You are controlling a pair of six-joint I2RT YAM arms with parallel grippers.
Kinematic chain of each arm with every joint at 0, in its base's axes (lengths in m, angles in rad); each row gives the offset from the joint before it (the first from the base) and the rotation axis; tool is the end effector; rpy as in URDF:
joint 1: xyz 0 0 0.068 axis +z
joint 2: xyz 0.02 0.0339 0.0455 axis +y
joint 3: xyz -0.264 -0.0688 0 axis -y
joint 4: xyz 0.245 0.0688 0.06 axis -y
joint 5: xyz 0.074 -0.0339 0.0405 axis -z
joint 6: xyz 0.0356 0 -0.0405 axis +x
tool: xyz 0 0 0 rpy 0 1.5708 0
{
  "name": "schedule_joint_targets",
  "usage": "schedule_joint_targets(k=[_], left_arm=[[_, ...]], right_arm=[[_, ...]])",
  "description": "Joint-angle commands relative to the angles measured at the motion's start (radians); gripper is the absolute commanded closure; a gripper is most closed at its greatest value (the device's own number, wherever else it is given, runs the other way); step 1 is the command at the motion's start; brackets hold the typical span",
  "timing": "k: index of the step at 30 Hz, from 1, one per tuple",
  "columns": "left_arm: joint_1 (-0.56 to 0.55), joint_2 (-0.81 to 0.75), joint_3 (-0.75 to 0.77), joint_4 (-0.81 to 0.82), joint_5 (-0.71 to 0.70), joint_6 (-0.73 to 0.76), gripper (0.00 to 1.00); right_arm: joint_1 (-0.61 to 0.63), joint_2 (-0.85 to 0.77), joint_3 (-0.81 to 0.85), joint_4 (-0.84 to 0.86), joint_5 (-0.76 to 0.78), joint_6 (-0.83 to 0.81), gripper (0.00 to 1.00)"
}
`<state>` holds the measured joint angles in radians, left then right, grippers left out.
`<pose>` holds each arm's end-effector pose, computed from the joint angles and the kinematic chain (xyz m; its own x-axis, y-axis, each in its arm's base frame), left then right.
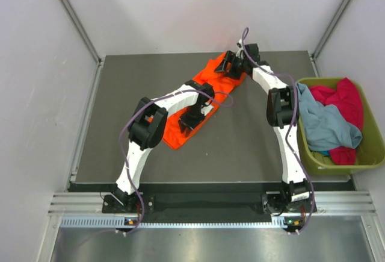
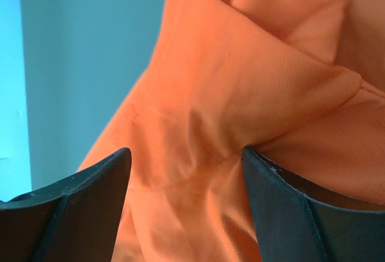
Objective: Fold and stack the t-shirts
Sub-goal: Fold the tshirt
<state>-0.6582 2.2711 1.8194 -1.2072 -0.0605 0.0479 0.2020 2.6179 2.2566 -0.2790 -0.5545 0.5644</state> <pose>0.3392 -0.2596 0.1533 -0.7577 0.6463 0.0908 0.6518 0.7563 0.0559 0.5670 0.1353 0.1528 -0.8070 0.2989 -0.5093 -0.1805 0.6962 0.6947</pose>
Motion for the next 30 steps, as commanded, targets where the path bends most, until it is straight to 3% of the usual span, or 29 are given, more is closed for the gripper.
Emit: schedule_joint_targets(k=[1,10,17,19,23,30], left_arm=[[-0.001,-0.019,-0.020,0.078,0.025,0.000,0.65],[0.020,-0.054,-0.043,0.080,0.050,0.013,0.64],[0.091,-0.129,0.109,0.026,0.045,0.047,0.59],[0.143,-0.154,0.147,0.029,0.039,0.053,0.46],[0.271,-0.153,0.262,0.060,0.019,0.064,0.42],[0.405,-0.096,0.354,0.041,0.039,0.075,0.41]], right_arm=[[-0.068,-0.091,-0.051,-0.113,0.036,-0.078,0.25],[-0.150,-0.179,-0.143,-0.186,0.096,-0.185,0.25],[-0.150,-0.260,-0.154,-0.200,0.079,-0.192,0.25],[-0.154,-0.294,-0.158,-0.203,0.074,-0.198,0.25],[-0.159,-0.340,-0.180,-0.207,0.096,-0.205,0.24],[-0.161,-0.395,-0.222,-0.258,0.160,-0.254,0.24]])
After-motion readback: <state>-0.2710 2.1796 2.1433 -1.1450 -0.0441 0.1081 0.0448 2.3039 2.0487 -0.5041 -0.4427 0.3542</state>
